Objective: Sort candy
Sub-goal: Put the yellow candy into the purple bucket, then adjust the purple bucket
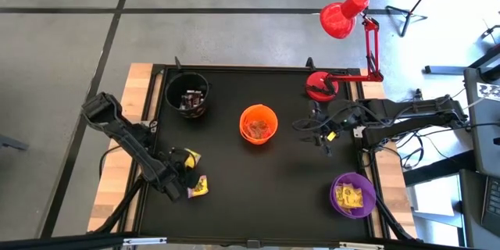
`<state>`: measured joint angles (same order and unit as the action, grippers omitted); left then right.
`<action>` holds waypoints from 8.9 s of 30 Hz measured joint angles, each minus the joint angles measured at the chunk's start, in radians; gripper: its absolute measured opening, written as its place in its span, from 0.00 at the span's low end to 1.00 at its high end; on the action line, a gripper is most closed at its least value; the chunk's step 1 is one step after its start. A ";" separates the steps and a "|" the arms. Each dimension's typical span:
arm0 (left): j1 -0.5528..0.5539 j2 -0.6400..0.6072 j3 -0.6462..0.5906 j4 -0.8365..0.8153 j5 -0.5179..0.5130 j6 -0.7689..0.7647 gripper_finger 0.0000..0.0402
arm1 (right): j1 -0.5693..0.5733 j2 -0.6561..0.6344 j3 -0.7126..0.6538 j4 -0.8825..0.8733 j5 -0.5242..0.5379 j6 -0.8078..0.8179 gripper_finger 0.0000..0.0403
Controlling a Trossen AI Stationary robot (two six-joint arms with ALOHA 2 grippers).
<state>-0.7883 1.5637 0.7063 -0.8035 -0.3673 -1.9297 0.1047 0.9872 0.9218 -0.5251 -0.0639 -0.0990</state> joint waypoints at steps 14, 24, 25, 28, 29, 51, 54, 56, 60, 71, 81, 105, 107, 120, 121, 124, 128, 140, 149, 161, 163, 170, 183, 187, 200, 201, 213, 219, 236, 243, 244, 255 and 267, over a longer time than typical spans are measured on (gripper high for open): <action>0.000 0.001 0.000 0.023 -0.061 0.002 0.03 | 0.000 0.012 0.000 0.000 0.000 0.000 0.38; 0.001 -0.006 0.119 0.018 -0.329 0.142 0.00 | 0.000 0.012 0.000 0.009 0.000 0.000 0.38; 0.001 -0.008 0.142 0.020 -0.381 0.175 0.00 | 0.000 0.012 0.000 0.011 0.000 0.000 0.38; 0.000 -0.009 0.213 0.021 -0.539 0.291 0.00 | 0.000 0.012 0.000 0.018 0.000 0.000 0.38; 0.000 -0.009 0.239 0.022 -0.585 0.338 0.00 | 0.000 0.012 0.000 0.018 0.000 0.000 0.38; 0.126 -0.011 0.355 0.651 -0.763 1.295 0.00 | 0.031 0.103 -0.002 0.176 -0.041 0.009 0.38; 0.158 -0.011 0.355 0.701 -0.721 1.350 0.00 | 0.078 0.106 -0.039 0.265 -0.033 -0.018 0.38; 0.177 -0.011 0.355 0.737 -0.691 1.387 0.00 | 0.112 0.106 -0.081 0.357 -0.013 -0.037 0.38; 0.207 -0.011 0.355 0.802 -0.610 1.444 0.00 | 0.209 0.104 -0.191 0.563 0.109 -0.079 0.38; 0.264 0.035 0.356 1.005 -0.525 1.610 0.00 | 0.307 0.103 -0.380 0.977 0.315 -0.136 0.38; 0.319 0.083 0.355 1.045 -0.520 1.625 0.00 | 0.307 0.114 -0.381 1.115 0.285 -0.143 0.38; 0.337 0.083 0.355 1.043 -0.502 1.627 0.00 | 0.116 0.311 -0.378 1.392 0.071 0.151 0.38; 0.337 0.083 0.355 1.044 -0.504 1.627 0.00 | 0.116 0.315 -0.374 1.388 0.071 0.152 0.38; 0.338 0.083 0.355 1.039 -0.494 1.626 0.00 | 0.116 0.384 -0.281 1.294 0.059 0.123 0.25; 0.337 0.083 0.355 1.039 -0.493 1.626 0.00 | 0.116 0.386 -0.277 1.285 0.054 0.120 0.21; 0.338 0.083 0.355 1.038 -0.494 1.626 0.00 | 0.117 0.386 -0.269 1.269 0.045 0.117 0.07; 0.338 0.083 0.355 1.033 -0.495 1.626 0.00 | 0.117 0.385 -0.269 1.264 0.044 0.107 0.03; 0.339 0.082 0.355 1.025 -0.426 1.593 0.13 | 0.117 0.348 -0.271 1.204 -0.002 0.087 0.01; 0.339 0.082 0.355 1.025 -0.482 1.596 0.34 | 0.119 0.144 -0.271 0.901 -0.129 0.079 0.00; 0.341 0.082 0.355 1.021 -0.488 1.598 0.34 | 0.221 -0.180 -0.271 0.308 -0.348 0.268 0.00; 0.341 0.082 0.355 1.019 -0.488 1.598 0.34 | 0.269 -0.208 -0.271 0.200 -0.321 0.319 0.00; 0.346 0.082 0.355 1.015 -0.488 1.593 0.34 | 0.467 -0.246 -0.271 -0.093 -0.207 0.512 0.00; 0.357 0.082 0.355 1.014 -0.486 1.591 0.34 | 0.805 -0.245 -0.128 -0.247 0.067 0.631 0.00; 0.357 0.082 0.355 1.013 -0.482 1.590 0.34 | 0.882 -0.244 -0.116 -0.289 0.062 0.745 0.00; 0.356 0.082 0.355 1.013 -0.480 1.589 0.34 | 0.943 -0.232 -0.271 -0.385 0.079 0.962 0.08; 0.356 0.082 0.355 1.013 -0.480 1.589 0.34 | 0.943 -0.229 -0.277 -0.385 0.079 0.962 0.11; 0.356 0.082 0.355 1.013 -0.480 1.589 0.34 | 0.943 -0.191 -0.297 -0.397 0.215 0.900 0.36; 0.356 0.082 0.355 1.009 -0.480 1.570 0.34 | 0.942 -0.191 -0.297 -0.432 0.366 0.841 0.36; 0.376 0.082 0.355 0.968 -0.484 1.513 0.34 | 0.878 -0.191 -0.297 -0.392 0.662 0.777 0.36; 0.376 0.082 0.355 0.968 -0.480 1.513 0.34 | 0.804 -0.192 -0.287 -0.333 0.410 0.756 0.35; 0.376 0.082 0.355 0.968 -0.480 1.513 0.34 | 0.802 -0.192 -0.283 -0.334 0.394 0.755 0.35; 0.378 0.082 0.355 0.948 -0.480 1.505 0.34 | 0.805 -0.191 -0.261 -0.341 0.410 0.752 0.35; 0.378 0.082 0.355 0.891 -0.480 1.438 0.34 | 0.805 -0.151 -0.249 -0.332 0.240 0.790 0.35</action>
<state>-0.4107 1.6455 1.0615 0.0875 -0.8473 -0.4921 0.9092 0.8358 0.6724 -0.8574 0.1759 0.6914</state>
